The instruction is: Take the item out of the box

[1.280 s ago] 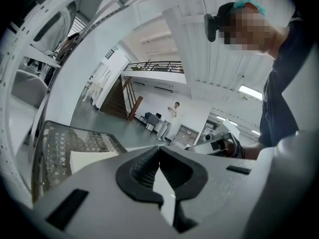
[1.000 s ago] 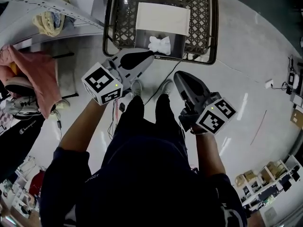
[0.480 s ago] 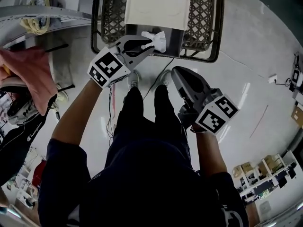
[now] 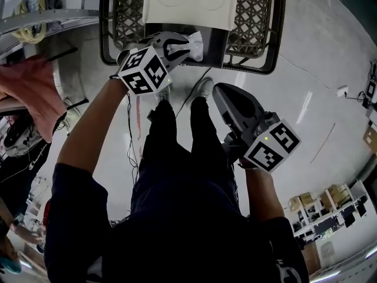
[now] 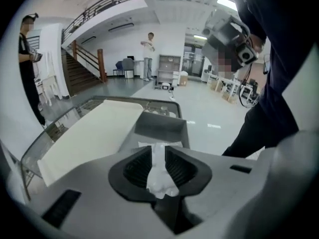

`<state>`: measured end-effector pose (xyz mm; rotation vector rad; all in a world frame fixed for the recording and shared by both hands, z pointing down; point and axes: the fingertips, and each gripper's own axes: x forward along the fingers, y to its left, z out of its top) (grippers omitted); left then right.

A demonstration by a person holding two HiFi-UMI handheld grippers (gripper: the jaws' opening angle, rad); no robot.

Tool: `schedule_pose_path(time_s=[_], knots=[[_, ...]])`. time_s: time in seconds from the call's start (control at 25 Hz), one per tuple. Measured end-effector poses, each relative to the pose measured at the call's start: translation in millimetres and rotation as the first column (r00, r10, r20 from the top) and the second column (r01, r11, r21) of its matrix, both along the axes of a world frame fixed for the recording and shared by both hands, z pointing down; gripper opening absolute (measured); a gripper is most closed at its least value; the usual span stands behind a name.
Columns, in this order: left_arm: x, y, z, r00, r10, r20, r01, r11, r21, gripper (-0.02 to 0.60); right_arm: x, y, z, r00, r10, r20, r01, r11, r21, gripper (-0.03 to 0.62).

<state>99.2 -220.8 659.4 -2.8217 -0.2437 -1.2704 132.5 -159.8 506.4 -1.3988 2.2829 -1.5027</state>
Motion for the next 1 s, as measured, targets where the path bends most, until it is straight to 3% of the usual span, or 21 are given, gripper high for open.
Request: schedule_pose_path(time_s=[0.2, 0.4, 0.72, 1.0], knots=[[-4.2, 3.0, 26.0, 0.991, 0.084, 0.108, -0.090, 0.995, 0.048, 0.077, 0.8, 2.5, 8.4, 1.000, 0.003, 0.005, -0.003, 1.000, -0.023, 0.025], [-8.9, 5.7, 41.8, 0.977, 0.116, 0.178, -0.133, 0.987, 0.089, 0.074, -0.7, 5.2, 16.0, 1.000, 0.006, 0.010, -0.005, 0.999, -0.042, 0.025], [-1.9, 3.4, 53.6, 0.986, 0.076, 0.147, -0.094, 0.988, 0.122, 0.017, -2.4, 3.0, 30.7, 1.000, 0.005, 0.008, -0.005, 0.999, -0.042, 0.025], [-2.8, 2.9, -5.3, 0.997, 0.029, 0.065, -0.038, 0.990, 0.136, 0.009, -6.7, -2.5, -1.6, 1.000, 0.002, -0.005, -0.002, 1.000, -0.015, 0.025]])
